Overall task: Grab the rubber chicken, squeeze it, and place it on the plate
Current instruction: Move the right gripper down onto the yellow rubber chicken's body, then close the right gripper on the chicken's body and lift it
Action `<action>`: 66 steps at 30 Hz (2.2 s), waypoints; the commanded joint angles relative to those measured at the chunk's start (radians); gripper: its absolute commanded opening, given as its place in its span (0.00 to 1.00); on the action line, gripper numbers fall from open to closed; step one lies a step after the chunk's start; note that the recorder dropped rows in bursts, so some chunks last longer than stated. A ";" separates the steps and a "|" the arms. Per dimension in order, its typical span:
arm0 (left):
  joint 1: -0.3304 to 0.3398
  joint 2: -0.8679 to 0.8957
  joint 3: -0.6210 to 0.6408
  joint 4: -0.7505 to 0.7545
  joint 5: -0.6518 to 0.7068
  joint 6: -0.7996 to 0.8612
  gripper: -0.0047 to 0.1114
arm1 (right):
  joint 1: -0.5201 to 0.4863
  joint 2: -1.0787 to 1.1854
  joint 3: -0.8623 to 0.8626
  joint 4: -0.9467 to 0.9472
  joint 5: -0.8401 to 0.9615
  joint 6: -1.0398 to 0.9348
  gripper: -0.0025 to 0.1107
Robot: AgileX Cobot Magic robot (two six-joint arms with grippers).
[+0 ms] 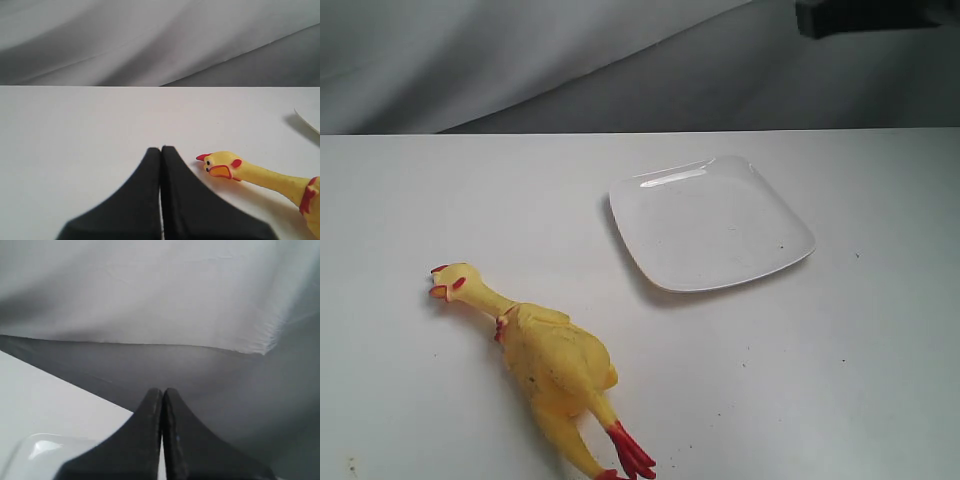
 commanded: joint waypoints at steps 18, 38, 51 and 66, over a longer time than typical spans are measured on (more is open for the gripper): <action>0.001 -0.003 0.004 -0.001 -0.009 -0.002 0.04 | 0.246 0.493 -0.205 1.792 0.660 -1.738 0.43; 0.001 -0.003 0.004 -0.001 -0.009 -0.006 0.04 | 0.307 0.671 -0.205 1.849 0.636 -1.675 0.21; 0.001 -0.003 0.004 -0.001 -0.009 -0.004 0.04 | 0.307 0.466 -0.205 1.763 0.670 -1.662 0.02; 0.001 -0.003 0.004 -0.001 -0.009 -0.004 0.04 | 0.307 -0.024 -0.205 1.533 0.960 -1.550 0.02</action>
